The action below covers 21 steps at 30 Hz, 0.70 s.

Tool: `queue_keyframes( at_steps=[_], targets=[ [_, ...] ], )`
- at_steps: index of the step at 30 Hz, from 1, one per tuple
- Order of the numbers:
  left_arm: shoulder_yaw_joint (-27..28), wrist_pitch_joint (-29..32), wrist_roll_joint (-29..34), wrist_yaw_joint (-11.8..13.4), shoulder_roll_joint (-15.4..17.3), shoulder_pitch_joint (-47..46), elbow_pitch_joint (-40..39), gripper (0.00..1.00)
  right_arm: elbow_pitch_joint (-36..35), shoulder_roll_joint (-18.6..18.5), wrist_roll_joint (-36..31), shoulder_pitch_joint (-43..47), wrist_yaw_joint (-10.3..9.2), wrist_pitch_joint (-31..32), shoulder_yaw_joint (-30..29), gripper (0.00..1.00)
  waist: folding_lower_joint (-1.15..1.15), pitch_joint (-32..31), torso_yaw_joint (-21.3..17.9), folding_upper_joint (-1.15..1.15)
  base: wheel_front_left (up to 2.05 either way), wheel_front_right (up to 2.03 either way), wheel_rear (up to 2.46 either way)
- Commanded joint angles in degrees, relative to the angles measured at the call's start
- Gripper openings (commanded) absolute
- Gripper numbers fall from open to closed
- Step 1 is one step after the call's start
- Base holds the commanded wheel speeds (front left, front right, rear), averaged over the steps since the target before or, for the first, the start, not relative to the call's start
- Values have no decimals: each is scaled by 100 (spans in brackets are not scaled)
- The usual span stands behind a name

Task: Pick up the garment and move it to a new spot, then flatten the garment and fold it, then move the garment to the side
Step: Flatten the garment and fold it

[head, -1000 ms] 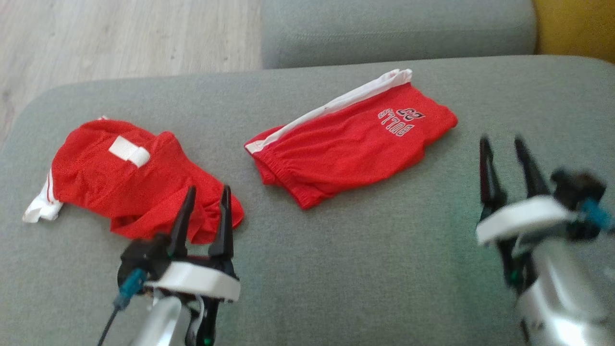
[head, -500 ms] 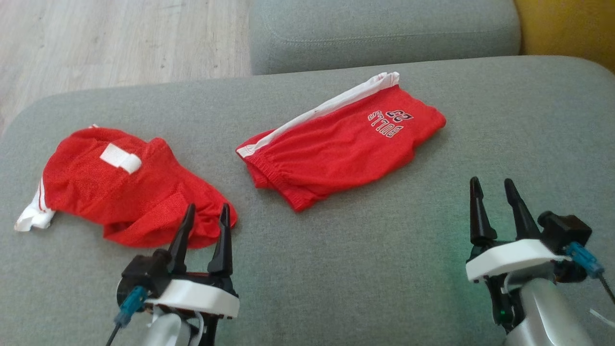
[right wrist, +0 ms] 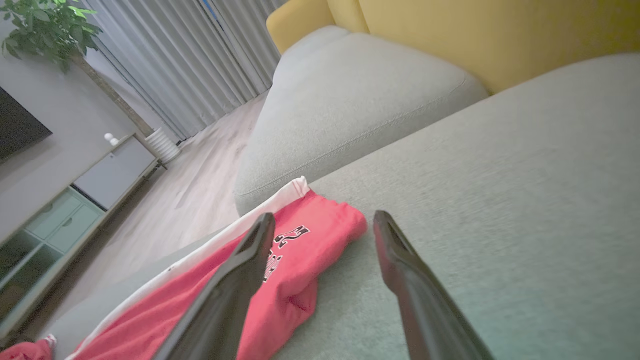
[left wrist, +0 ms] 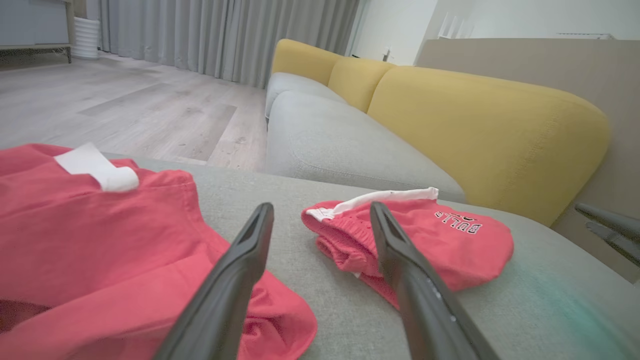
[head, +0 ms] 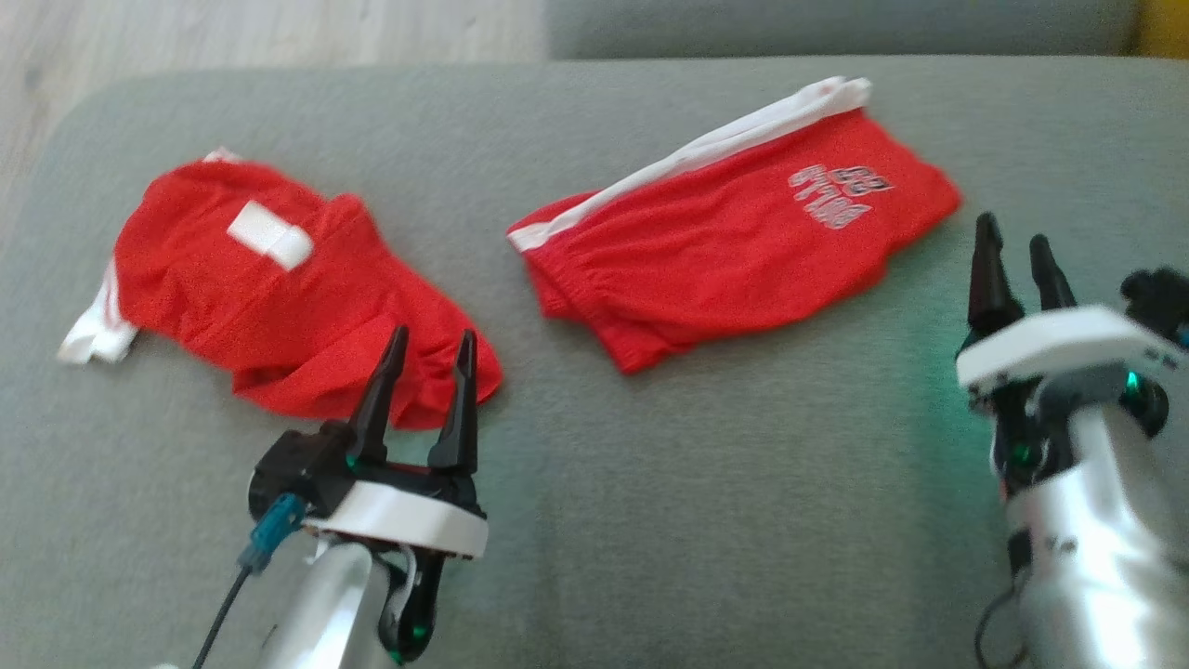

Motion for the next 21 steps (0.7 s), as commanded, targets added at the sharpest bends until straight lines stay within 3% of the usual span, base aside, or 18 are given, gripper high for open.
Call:
queue_keyframes(
  at_steps=[1, 7, 13, 21],
  targets=[
    [122, -30, -49, -28, 15, -217, -186, 100, -92, 11, 73, -254, -5, 62, 88, 100, -1, 224, 235, 0, 0, 0, 0],
    [-82, -30, -169, -22, 14, -415, -190, 100, 1003, -145, 500, -1140, -5, 745, -637, 100, -1, 537, 660, 0, 0, 0, 0],
    [-282, -30, -291, 1, 14, -562, -234, 100, 2142, -488, 136, -1774, -5, 999, -1039, 100, -1, 770, 1002, 0, 0, 0, 0],
    [-498, -30, -474, 70, 14, -732, -333, 100, 3214, -698, -369, -2445, -5, 1277, -1111, 100, -1, 1040, 1271, 0, 0, 0, 0]
  ],
)
